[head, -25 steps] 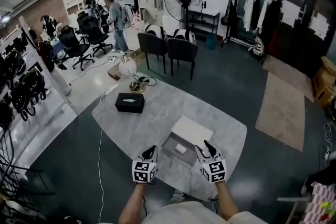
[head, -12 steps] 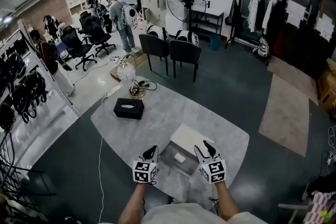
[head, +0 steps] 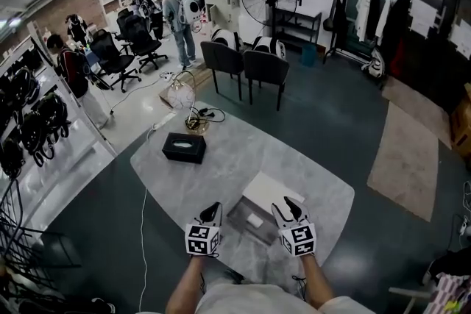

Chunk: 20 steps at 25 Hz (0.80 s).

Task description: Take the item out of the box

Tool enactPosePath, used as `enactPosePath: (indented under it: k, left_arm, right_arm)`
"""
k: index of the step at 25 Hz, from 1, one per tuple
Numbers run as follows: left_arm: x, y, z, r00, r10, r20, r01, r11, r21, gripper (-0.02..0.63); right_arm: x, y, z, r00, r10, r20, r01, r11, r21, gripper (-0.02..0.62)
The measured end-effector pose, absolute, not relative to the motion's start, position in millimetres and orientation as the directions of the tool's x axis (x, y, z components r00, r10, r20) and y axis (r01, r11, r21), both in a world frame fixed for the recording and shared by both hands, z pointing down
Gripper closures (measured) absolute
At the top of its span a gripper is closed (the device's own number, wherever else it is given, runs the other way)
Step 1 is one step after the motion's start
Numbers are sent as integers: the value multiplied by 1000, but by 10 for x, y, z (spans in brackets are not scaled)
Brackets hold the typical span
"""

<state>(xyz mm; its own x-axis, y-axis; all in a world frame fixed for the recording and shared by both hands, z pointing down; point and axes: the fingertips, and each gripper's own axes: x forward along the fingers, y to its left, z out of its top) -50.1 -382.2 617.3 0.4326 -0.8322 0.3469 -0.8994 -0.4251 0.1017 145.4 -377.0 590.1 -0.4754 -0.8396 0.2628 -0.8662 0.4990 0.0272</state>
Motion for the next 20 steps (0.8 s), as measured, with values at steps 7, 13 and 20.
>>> enactPosePath:
  k: [7, 13, 20]
  left_arm:
    - [-584, -3869, 6297, 439, -820, 366, -896, -428, 117, 589]
    - [-616, -3994, 6408, 462, -803, 378, -885, -445, 137, 589]
    - [-660, -4090, 6552, 485, -777, 401, -872, -464, 155, 589]
  right_arm:
    - [1357, -3768, 6015, -473, -831, 294, -865, 502, 27, 425]
    - [1346, -3808, 6101, -447, -834, 324, -876, 482, 32, 425]
    - [1271, -3878, 6277, -430, -821, 375, -880, 475, 30, 424]
